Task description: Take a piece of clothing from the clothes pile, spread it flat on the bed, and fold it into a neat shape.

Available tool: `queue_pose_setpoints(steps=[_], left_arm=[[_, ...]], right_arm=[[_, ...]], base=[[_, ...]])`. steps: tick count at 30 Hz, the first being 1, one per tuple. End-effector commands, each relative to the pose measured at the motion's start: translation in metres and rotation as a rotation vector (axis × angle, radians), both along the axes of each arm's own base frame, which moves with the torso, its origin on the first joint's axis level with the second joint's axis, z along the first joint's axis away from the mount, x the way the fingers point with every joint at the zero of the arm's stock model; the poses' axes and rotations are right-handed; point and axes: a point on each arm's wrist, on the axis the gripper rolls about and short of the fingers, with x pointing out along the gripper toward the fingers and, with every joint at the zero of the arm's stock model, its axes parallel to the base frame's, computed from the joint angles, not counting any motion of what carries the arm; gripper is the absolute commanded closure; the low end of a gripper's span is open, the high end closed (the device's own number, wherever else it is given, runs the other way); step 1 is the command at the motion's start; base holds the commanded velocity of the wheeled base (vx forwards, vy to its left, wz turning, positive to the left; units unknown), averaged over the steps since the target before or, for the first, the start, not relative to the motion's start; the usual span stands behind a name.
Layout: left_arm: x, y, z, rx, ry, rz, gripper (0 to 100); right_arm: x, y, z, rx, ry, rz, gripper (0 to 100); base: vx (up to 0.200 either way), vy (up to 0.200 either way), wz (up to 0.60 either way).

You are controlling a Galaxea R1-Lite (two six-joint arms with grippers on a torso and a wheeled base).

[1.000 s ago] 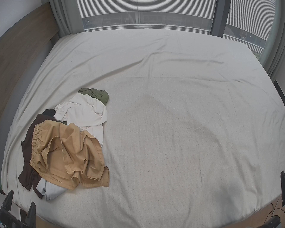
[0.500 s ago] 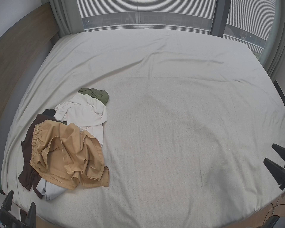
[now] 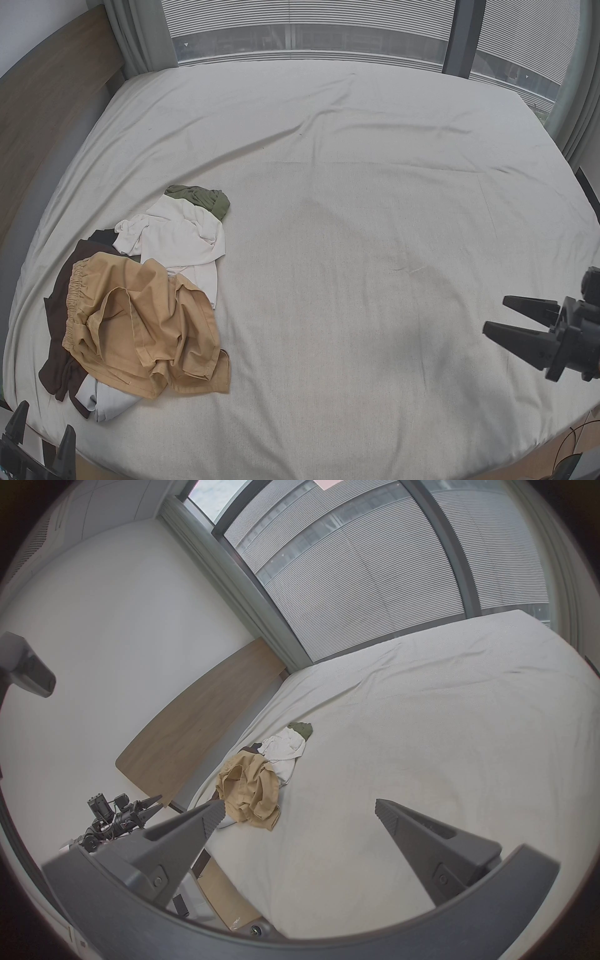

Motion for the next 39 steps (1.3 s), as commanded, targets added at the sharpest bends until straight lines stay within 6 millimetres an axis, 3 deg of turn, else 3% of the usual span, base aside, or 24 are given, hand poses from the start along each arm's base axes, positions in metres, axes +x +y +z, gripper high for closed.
queue_pose_setpoints(steps=[1, 16, 22, 30, 39], left_arm=[[0.0, 0.0, -0.005, -0.001, 0.001, 0.001, 0], [0.0, 0.0, -0.005, -0.002, 0.001, -0.001, 0], [0.0, 0.0, -0.005, -0.002, 0.001, -0.001, 0], [0.0, 0.0, -0.005, -0.004, 0.001, -0.001, 0], [0.0, 0.0, -0.005, -0.004, 0.001, -0.001, 0]], right_arm=[[0.029, 0.032, -0.022, -0.056, 0.092, 0.06, 0], [0.074, 0.099, -0.052, -0.051, 0.228, 0.178, 0], [0.081, 0.126, -0.068, -0.081, 0.269, 0.225, 0], [0.099, 0.167, -0.11, -0.085, 0.261, 0.268, 0], [0.104, 0.195, -0.122, -0.061, 0.317, 0.29, 0]], base=[[0.0, 0.0, 0.0], [0.0, 0.0, 0.0], [0.0, 0.0, 0.0], [0.0, 0.0, 0.0], [0.0, 0.0, 0.0]])
